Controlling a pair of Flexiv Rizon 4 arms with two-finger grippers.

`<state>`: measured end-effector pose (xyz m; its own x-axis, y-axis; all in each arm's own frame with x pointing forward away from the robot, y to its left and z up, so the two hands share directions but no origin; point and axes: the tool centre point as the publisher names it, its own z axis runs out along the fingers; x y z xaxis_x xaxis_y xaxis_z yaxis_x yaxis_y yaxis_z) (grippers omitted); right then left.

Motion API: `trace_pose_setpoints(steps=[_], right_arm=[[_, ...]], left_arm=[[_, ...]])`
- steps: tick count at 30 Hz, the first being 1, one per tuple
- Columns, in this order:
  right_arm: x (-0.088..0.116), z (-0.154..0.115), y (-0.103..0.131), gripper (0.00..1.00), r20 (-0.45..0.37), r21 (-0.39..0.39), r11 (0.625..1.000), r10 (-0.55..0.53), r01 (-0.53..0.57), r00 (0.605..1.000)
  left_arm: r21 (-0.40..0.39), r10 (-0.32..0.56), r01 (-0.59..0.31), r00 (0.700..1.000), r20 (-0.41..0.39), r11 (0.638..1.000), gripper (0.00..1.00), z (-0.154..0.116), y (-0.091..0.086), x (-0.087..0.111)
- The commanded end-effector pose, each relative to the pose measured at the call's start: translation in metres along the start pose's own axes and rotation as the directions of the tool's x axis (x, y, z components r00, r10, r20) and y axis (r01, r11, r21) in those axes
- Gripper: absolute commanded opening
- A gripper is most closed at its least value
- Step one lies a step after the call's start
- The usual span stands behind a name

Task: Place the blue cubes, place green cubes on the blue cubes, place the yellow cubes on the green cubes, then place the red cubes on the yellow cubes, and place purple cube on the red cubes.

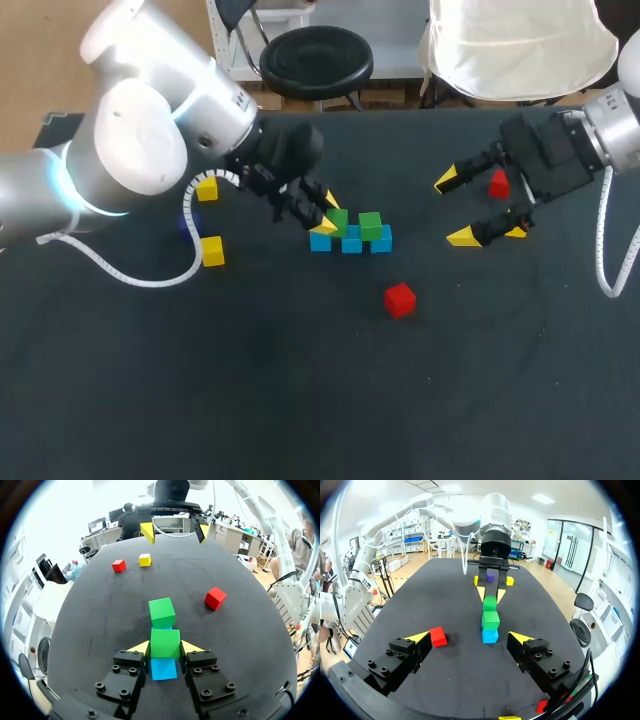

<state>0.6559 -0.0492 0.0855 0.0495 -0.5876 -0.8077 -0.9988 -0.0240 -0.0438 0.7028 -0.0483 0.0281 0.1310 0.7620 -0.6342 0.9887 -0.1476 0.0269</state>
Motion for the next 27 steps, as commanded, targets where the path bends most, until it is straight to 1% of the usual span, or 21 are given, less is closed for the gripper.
trace_pose_setpoints(steps=[1,27], right_arm=[[0.0004,0.0005,-0.0004,1.00,0.002,0.000,1.000,-0.001,0.001,1.000],[0.0004,0.0005,-0.0004,1.00,0.002,0.000,1.000,-0.001,0.001,1.000]], left_arm=[[-0.001,-0.003,0.003,1.000,-0.004,1.000,0.00,0.0005,0.0002,0.0010],[-0.004,-0.021,0.021,1.000,-0.010,1.000,0.00,0.0012,0.0001,0.0039]])
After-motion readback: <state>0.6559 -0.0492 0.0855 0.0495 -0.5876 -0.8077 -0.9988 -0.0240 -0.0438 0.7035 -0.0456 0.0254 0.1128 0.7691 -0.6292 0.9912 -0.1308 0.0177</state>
